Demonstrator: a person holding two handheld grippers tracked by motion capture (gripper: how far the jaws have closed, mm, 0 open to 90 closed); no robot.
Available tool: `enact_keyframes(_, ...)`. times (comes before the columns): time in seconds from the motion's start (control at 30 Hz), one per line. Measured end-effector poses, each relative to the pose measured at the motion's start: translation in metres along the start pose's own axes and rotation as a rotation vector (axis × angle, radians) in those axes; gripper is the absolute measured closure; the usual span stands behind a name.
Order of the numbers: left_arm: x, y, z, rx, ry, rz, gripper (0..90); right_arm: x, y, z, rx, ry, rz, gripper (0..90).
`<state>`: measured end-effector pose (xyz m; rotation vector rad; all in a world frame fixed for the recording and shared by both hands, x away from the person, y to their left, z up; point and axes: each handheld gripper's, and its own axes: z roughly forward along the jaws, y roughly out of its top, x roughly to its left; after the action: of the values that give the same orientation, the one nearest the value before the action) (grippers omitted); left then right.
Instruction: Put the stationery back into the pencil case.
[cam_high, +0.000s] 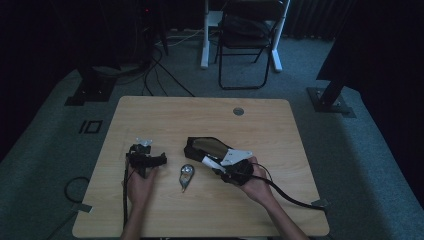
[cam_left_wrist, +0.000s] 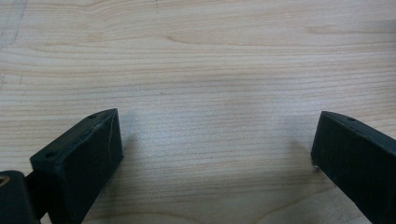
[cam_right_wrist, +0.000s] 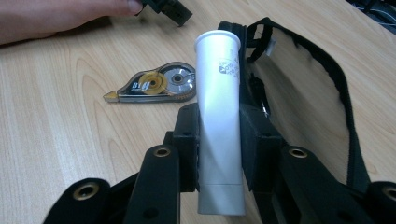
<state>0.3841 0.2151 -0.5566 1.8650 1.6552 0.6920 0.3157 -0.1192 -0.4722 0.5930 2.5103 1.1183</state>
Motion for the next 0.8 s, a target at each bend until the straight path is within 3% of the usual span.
enact_keyframes(0.8,0.000,0.000,0.000,0.000,0.000,0.000,2.2,-0.021,0.010,-0.003,-0.027,-0.010,0.037,70.6)
